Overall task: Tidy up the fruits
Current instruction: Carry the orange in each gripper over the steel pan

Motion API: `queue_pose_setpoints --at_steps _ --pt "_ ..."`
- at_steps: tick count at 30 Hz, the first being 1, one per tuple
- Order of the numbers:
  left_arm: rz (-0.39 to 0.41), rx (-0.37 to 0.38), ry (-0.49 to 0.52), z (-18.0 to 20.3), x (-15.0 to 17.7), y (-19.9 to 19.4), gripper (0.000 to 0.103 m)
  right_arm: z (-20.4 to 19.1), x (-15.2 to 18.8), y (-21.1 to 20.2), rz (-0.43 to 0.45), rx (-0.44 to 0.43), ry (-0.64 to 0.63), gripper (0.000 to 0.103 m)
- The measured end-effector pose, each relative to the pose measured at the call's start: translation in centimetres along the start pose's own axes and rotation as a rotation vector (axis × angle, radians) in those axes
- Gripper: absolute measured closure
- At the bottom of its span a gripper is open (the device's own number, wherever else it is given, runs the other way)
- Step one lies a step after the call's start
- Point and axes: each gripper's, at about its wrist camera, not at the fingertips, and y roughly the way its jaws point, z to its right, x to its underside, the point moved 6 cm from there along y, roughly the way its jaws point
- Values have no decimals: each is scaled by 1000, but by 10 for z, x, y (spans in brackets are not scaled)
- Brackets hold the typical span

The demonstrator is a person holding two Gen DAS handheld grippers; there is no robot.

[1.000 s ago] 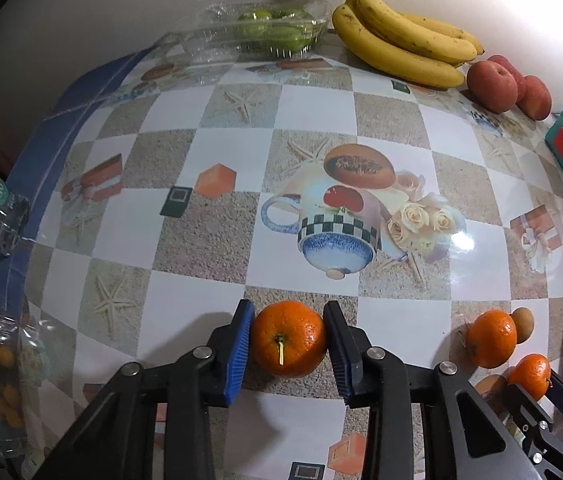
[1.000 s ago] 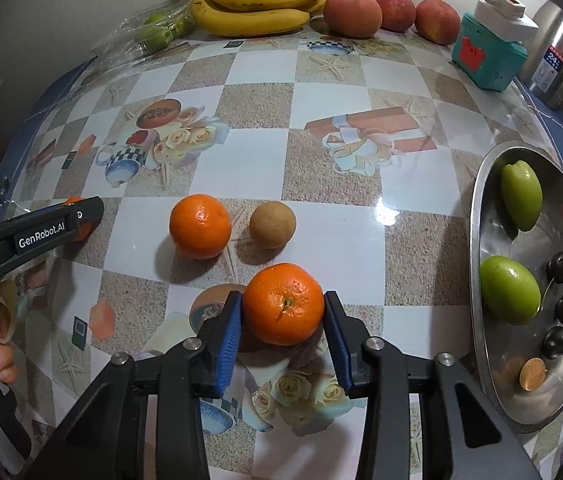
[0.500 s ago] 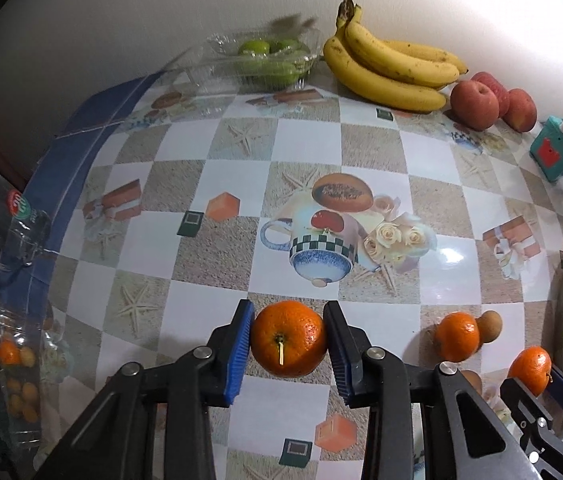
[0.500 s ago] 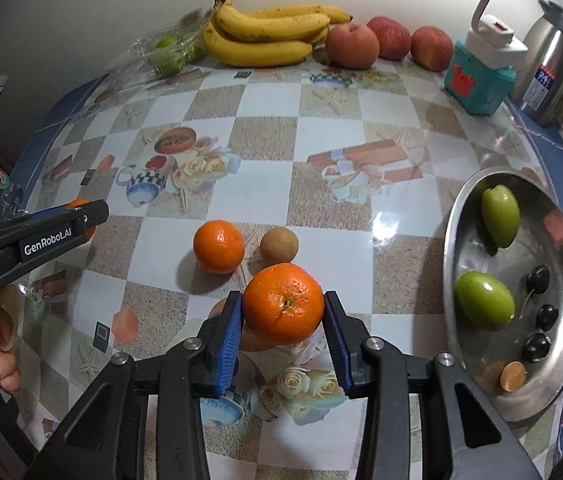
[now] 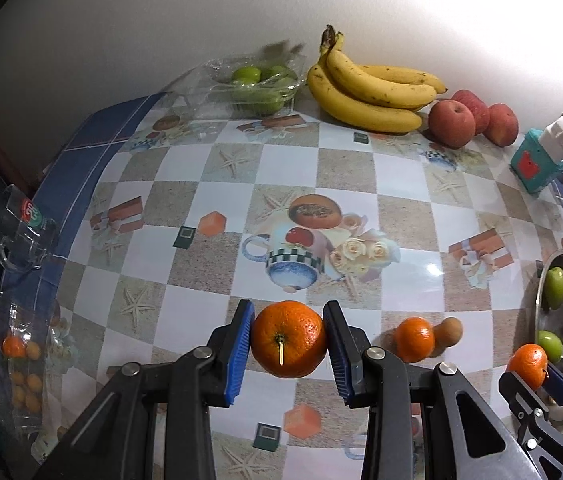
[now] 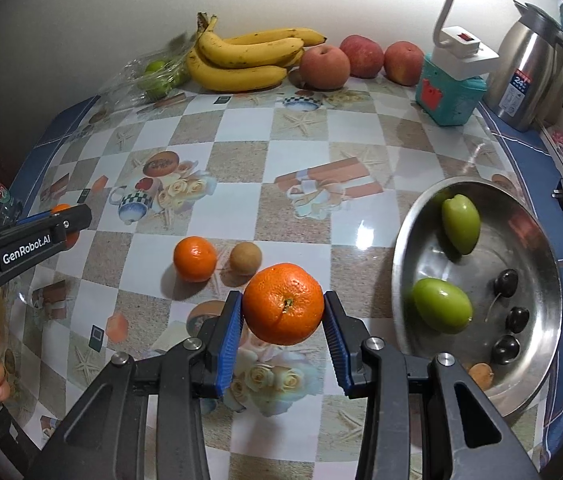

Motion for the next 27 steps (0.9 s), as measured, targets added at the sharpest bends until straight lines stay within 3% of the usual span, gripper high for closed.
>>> queue_pose_setpoints --at_steps 27 --pt "72 64 154 116 13 -33 65 95 7 -22 26 42 160 62"
